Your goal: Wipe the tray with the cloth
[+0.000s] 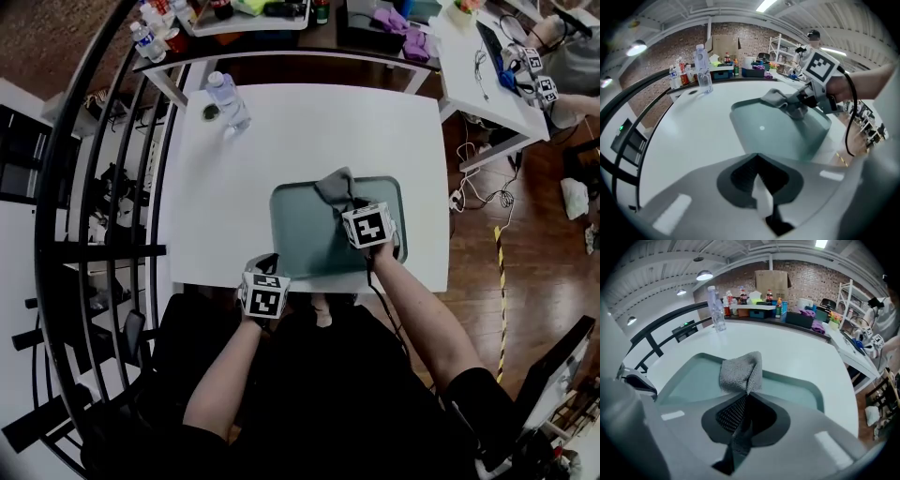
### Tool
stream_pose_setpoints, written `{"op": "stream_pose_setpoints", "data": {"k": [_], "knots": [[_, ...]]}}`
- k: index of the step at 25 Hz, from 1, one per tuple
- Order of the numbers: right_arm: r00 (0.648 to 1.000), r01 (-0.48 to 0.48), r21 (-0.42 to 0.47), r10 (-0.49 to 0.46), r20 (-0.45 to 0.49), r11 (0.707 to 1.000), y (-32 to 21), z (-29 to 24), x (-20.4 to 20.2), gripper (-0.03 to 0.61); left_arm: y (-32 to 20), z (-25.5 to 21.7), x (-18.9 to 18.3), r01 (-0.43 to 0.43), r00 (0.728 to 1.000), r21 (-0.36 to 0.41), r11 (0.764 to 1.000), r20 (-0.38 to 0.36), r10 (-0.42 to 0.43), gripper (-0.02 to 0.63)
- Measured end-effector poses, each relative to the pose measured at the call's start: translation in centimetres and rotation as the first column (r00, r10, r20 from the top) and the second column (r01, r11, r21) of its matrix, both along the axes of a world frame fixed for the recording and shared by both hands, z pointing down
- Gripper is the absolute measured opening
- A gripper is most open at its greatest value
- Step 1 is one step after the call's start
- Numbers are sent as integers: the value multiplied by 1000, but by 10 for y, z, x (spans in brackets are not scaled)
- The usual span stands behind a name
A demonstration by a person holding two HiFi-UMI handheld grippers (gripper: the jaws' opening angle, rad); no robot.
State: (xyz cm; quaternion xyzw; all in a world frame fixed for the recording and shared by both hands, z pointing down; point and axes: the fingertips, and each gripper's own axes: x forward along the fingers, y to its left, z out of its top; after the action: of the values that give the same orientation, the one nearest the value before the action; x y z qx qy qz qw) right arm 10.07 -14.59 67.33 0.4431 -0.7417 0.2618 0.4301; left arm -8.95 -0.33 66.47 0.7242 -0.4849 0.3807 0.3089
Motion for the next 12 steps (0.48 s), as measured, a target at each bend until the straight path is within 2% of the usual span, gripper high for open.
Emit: {"op": "stream_pose_setpoints", "data": {"k": [4,8,12], "knots": [[994,99,3,-99,44,995,3,-15,-72,20,0,5,5,-44,999,3,999,-14,44,20],[980,191,-33,-189,63,981,20,-10,-131,20,3,7,5,-57,997,-10,998,-47,56,21],[965,251,-62,-245,98,966,38,-9,-165,20,2,6,7,-63,993,-14,998,-100,62,21]]}}
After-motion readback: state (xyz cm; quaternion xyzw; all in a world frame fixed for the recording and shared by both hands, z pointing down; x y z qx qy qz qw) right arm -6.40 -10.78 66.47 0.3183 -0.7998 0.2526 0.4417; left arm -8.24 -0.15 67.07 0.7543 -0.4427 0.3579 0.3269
